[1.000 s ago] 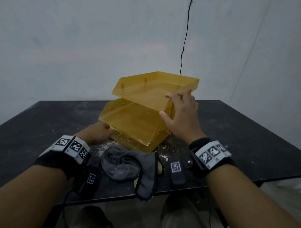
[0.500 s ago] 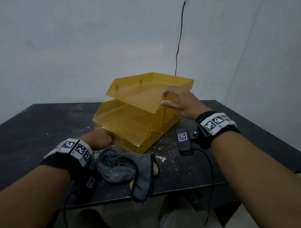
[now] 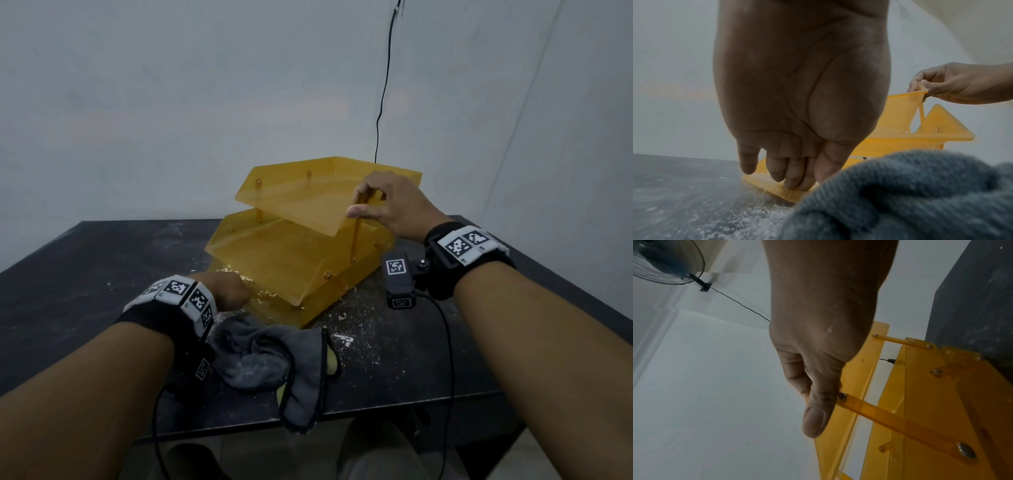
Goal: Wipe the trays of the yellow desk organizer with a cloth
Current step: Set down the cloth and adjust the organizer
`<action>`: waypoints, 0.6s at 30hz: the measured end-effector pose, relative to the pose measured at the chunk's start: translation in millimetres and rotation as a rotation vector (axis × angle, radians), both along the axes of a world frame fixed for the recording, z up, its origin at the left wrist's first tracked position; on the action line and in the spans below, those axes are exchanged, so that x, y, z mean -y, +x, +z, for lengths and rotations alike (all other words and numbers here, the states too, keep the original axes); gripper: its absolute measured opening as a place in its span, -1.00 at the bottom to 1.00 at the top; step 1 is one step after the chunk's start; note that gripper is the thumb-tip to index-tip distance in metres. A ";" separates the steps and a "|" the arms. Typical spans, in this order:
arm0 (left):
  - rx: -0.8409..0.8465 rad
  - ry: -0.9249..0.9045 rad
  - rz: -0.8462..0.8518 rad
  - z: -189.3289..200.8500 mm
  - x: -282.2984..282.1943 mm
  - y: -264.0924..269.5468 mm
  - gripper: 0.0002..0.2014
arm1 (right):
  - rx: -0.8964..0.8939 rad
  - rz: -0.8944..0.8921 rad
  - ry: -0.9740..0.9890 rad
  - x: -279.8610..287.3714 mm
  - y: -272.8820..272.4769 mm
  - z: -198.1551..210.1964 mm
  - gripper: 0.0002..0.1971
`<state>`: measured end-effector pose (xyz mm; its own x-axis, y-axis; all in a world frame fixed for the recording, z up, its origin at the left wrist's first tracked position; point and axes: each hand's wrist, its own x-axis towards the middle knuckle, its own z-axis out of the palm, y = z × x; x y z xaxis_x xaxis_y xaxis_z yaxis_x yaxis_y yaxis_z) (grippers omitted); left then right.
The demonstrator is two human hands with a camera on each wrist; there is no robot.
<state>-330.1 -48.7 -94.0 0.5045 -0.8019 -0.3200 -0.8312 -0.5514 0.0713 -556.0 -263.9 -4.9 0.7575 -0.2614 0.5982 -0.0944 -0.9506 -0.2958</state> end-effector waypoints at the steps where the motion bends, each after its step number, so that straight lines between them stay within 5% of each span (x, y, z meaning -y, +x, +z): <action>1: 0.000 0.003 -0.004 -0.3 -0.8 0.8 -0.61 | 0.005 -0.003 -0.005 1.8 -0.7 1.7 -0.72; 18: -0.071 -0.058 0.024 0.8 8.2 4.2 -0.62 | 0.017 -0.142 0.103 38.3 -31.4 23.8 -0.75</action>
<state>-325.9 -56.9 -93.2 0.5017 -0.8081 -0.3088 -0.8094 -0.5644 0.1619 -587.4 -302.2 18.9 0.6988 -0.4255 0.5750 -0.2196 -0.8926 -0.3937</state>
